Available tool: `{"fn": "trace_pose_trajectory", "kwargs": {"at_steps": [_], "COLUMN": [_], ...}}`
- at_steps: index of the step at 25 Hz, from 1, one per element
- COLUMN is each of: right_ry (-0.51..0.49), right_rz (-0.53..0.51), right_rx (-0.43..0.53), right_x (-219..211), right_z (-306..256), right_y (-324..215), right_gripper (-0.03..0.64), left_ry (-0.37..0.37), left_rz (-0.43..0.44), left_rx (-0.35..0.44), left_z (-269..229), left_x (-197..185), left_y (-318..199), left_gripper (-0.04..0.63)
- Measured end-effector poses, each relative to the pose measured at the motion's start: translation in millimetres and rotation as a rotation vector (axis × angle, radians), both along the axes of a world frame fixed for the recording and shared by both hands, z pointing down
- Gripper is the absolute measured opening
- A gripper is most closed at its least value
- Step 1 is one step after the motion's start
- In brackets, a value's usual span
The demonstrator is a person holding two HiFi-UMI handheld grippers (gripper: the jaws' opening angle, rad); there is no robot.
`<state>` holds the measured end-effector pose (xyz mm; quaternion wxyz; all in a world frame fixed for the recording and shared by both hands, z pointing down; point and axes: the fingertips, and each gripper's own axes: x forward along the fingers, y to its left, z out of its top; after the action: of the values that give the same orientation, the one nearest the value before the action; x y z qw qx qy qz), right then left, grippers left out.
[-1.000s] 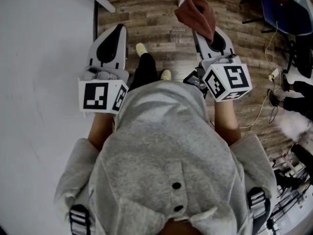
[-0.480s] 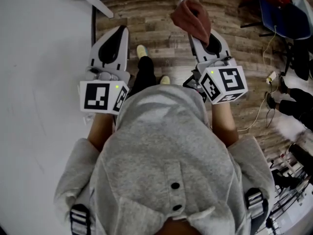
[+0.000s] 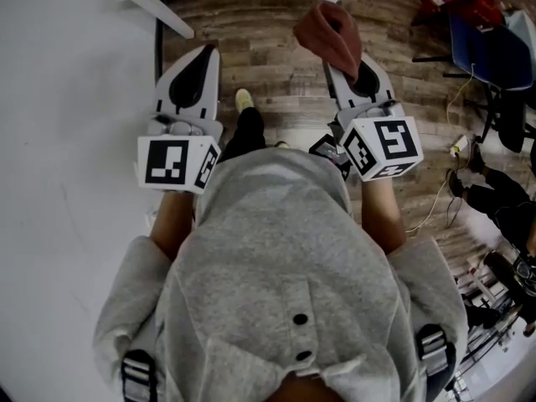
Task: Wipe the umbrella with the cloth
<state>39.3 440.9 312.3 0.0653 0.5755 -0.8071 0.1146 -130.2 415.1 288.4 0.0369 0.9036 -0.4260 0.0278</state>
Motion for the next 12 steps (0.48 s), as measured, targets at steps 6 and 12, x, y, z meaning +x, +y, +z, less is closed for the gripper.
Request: {"fn": "trace_pose_trajectory", "kwargs": {"at_steps": [6,12], "right_ry": [0.010,0.037], "right_rz": [0.002,0.003], "right_rx": [-0.023,-0.032], "right_x": [-13,-32], "right_z": [-1,-5], "right_y": [-69,-121], "right_gripper": [0.081,0.081], "left_ry": [0.004,0.024], "left_rz": [0.000,-0.011], "left_rx": [-0.024,-0.031], "left_z": [0,-1], "left_x": [-14,-39], "left_y": [-67,-122], "left_gripper": [0.015,0.015]}}
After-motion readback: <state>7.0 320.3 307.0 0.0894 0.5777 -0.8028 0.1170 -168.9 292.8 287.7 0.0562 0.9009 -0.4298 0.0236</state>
